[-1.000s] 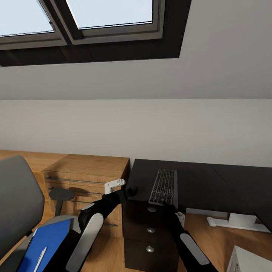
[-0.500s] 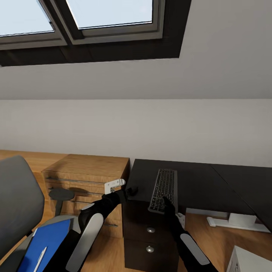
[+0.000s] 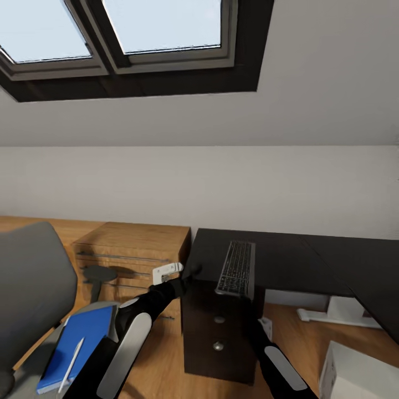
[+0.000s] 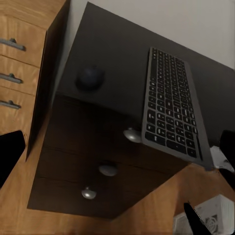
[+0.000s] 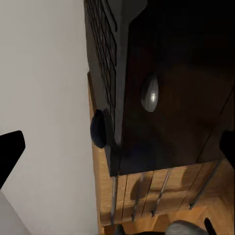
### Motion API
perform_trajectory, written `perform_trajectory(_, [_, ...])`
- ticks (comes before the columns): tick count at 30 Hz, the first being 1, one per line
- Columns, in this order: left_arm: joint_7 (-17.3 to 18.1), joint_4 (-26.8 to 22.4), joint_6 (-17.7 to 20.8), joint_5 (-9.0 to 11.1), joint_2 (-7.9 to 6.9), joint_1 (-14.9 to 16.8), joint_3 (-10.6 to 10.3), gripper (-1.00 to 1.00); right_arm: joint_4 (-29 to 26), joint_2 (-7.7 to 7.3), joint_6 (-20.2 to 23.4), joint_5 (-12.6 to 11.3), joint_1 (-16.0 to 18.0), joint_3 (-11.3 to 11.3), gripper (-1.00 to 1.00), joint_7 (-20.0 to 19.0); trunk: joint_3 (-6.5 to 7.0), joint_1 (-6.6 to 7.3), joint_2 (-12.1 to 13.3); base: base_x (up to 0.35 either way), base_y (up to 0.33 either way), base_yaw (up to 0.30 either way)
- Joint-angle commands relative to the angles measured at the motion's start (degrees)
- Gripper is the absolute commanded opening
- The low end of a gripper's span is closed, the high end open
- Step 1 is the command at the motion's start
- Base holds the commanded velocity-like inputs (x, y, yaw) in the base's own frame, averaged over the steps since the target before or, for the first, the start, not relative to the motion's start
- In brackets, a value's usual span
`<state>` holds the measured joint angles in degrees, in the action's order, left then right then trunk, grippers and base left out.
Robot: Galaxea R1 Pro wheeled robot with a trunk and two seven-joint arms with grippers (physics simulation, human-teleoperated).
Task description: In the bedroom, organize the workspace by keeping the computer under the desk, ensuring the monitor is on the desk, placing the keyboard on the desk next to the monitor, placing the mouse on the desk next to the keyboard, moving the folder from the swivel chair onto the desk next to the mouse, stacking the notebook on top of the folder with the pen on top of the notebook, and positioning the swivel chair next to the desk.
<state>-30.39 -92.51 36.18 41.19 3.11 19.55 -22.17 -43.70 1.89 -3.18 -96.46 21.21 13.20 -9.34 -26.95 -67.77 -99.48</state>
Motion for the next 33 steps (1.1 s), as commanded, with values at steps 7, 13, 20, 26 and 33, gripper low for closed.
perform_trajectory(7, [-1.6, 0.7, -0.1, -0.3, 0.03, 0.1, 0.0, 1.00, 0.4, -0.03, -0.4, -0.5, 0.1, 0.5, 1.00, 2.8, -0.07, 0.04, 0.0, -0.337, -0.062, 0.000])
perform_trajectory(13, [-1.8, 3.2, 0.1, -0.8, -0.48, 0.1, 0.1, 1.00, 5.2, -0.07, -0.5, 0.5, 0.1, 0.6, 1.00, 3.0, -0.07, 0.04, 0.0, -0.324, -0.094, 0.000])
perform_trajectory(20, [-1.5, 22.8, -0.4, -1.0, -2.56, 0.1, -0.2, 1.00, 17.2, 0.19, -7.5, 5.2, 0.1, 1.7, 1.00, 3.0, -0.07, 0.04, 0.0, -0.050, -0.009, 0.000])
perform_trajectory(26, [-1.1, 40.7, -8.8, -0.9, -2.43, 0.1, -3.6, 1.00, 28.3, 0.33, -21.6, 23.8, 0.1, 4.8, 1.00, 3.0, 1.01, 1.36, 2.4, -0.004, -0.001, 0.000])
perform_trajectory(33, [0.7, 60.8, -26.1, -0.7, -0.78, 0.1, -13.1, 1.00, 38.0, 0.08, -31.5, 34.6, 0.1, 5.4, 1.00, 3.1, 2.27, 2.90, 5.2, 0.000, 0.000, 0.000])
